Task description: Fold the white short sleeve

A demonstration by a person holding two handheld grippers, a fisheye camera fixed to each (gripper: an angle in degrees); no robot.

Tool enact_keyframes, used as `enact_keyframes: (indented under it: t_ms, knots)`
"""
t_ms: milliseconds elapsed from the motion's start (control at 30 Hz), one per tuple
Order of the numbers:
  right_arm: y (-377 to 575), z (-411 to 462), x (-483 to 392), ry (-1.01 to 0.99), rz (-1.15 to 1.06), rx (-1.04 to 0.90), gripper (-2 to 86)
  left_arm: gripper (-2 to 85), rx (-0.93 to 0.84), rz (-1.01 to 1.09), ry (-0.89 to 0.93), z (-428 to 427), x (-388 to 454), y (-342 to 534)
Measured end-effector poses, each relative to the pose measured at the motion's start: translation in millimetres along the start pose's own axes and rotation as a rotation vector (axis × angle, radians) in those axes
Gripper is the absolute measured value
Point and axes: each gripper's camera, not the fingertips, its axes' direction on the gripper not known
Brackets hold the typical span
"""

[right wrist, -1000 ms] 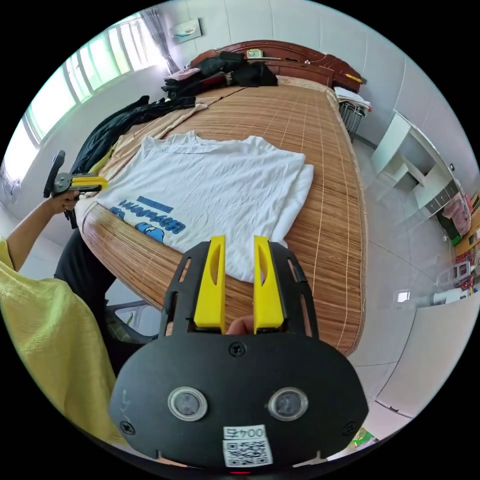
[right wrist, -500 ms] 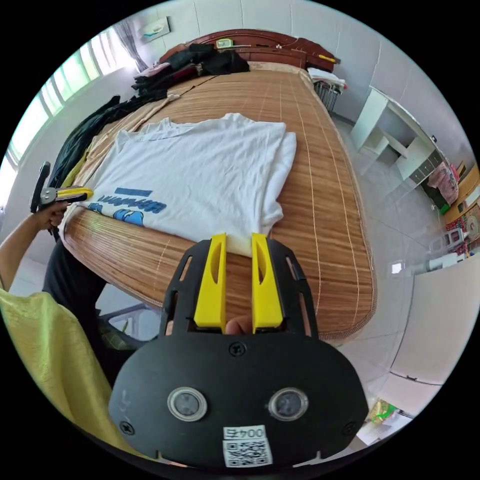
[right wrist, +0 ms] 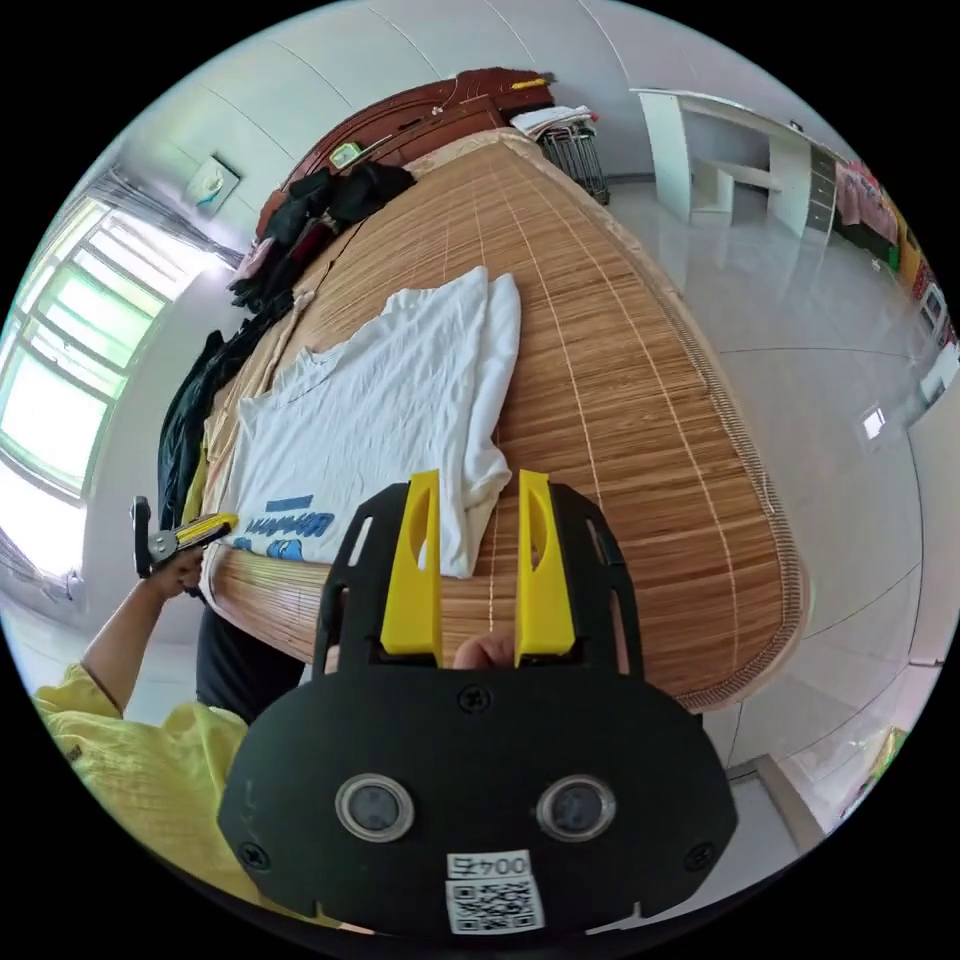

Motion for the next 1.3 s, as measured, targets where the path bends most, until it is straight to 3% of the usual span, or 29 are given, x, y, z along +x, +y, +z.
enact_keyframes:
  t_ms: [133,367,433,500,667,767,967,1133,1300]
  knots:
    - [-3,18,-35,0.229,-0.105,-0.056,9.2,3.2,0.008,-0.012,-0.005,8,-3,9]
    - [-8,7,-66,0.273,-0.073,-0.016,8.6,3.2,0.000,0.015,-0.044,23,-3,22]
    - [-7,-14,-98,0.348,-0.104,0.101,8.3,3.2,0.002,0.011,-0.037,26,-6,26]
    - [-9,-21,-127,0.315,-0.166,0.145,8.3,3.2,0.011,0.004,-0.028,30,-10,31]
    - [-37,17,-151,0.296,-0.111,-0.018,8.3,3.0,0.017,0.022,-0.076,41,-7,44]
    - [-53,1,-184,0.236,-0.118,0.061,7.6,2.9,0.005,0.050,-0.127,47,1,49]
    - [-148,11,-304,-0.011,-0.249,0.067,8.0,2.7,0.039,0.005,-0.087,58,-15,68]
    - [-223,87,-475,0.292,-0.738,0.033,9.0,2.7,0.014,0.033,-0.100,67,-19,73]
    - [-268,150,-578,0.497,-1.097,-0.003,10.0,2.8,0.000,0.044,-0.122,76,-20,81]
